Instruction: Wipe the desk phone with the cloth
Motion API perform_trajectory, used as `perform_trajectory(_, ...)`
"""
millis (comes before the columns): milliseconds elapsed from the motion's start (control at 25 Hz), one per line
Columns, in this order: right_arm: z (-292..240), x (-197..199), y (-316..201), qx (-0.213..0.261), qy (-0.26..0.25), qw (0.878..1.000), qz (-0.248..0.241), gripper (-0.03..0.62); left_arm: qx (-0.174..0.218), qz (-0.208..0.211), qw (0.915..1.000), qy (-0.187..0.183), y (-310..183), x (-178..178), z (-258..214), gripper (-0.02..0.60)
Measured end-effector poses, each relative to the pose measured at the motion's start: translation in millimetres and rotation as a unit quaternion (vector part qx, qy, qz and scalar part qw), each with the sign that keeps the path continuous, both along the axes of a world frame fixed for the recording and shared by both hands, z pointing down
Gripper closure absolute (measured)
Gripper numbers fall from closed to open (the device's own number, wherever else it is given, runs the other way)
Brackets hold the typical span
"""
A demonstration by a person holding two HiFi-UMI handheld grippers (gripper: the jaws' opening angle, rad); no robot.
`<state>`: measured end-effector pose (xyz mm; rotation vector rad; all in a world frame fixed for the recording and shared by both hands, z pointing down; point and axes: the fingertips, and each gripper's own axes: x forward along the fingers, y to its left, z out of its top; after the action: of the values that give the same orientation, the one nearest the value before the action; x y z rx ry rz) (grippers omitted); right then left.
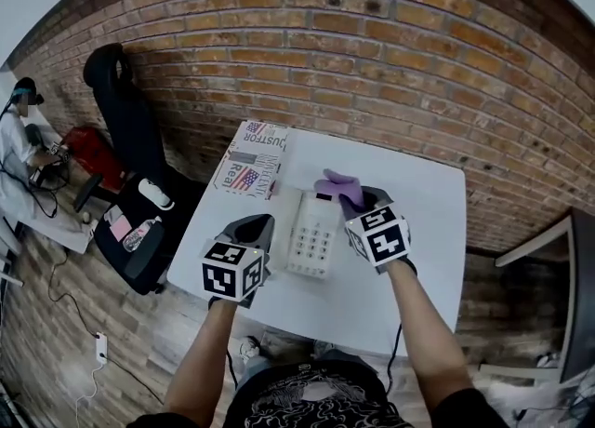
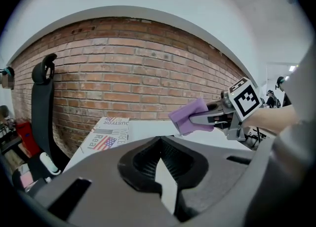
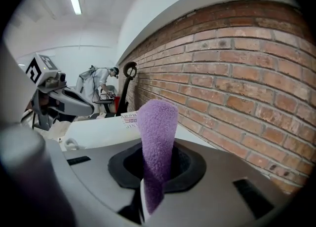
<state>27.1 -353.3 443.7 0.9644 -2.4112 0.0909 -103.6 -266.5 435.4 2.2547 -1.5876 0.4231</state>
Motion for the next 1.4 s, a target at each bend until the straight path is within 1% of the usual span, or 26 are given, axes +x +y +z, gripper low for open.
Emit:
perform_trajectory(200,16,-19,-11,-0.004,0.042,0.999,0.018,0.551,-0.008,0.043,0.9989,0.016,-7,-5,6,0.574)
perform_trajectory(320,27,-26,-18,-0.003,0.075,0.997,0.032,0.551,-0.015,0.068,0.9974,0.02,-8,-7,11,0.574)
perform_trajectory(440,41,-36,-20,-0.008,0.108,0.994,0.033,0.551,-0.019,0.088,0.9956,0.025,-7,-11,15,0.574)
perform_trajectory(520,49,-42,-17,-0.017,0.12,0.992,0.035,0.551,-0.02,0.097,0.9947,0.028,-7,-15,17,0.574)
perform_trajectory(760,67,-53,-4,-0.042,0.134,0.989,0.044,0.551,-0.025,0.127,0.991,0.034,-6,-24,22,0.574)
perform_trajectory(920,74,-60,6,-0.05,0.14,0.988,0.045,0.549,-0.027,0.137,0.9893,0.042,-4,-30,25,0.574)
perform_trajectory(1200,85,-66,28,-0.065,0.147,0.986,0.044,0.549,-0.026,0.16,0.9853,0.053,-1,-31,26,0.574)
perform_trajectory(1400,93,-69,48,-0.077,0.15,0.985,0.039,0.549,-0.031,0.172,0.9833,0.053,5,-32,29,0.574)
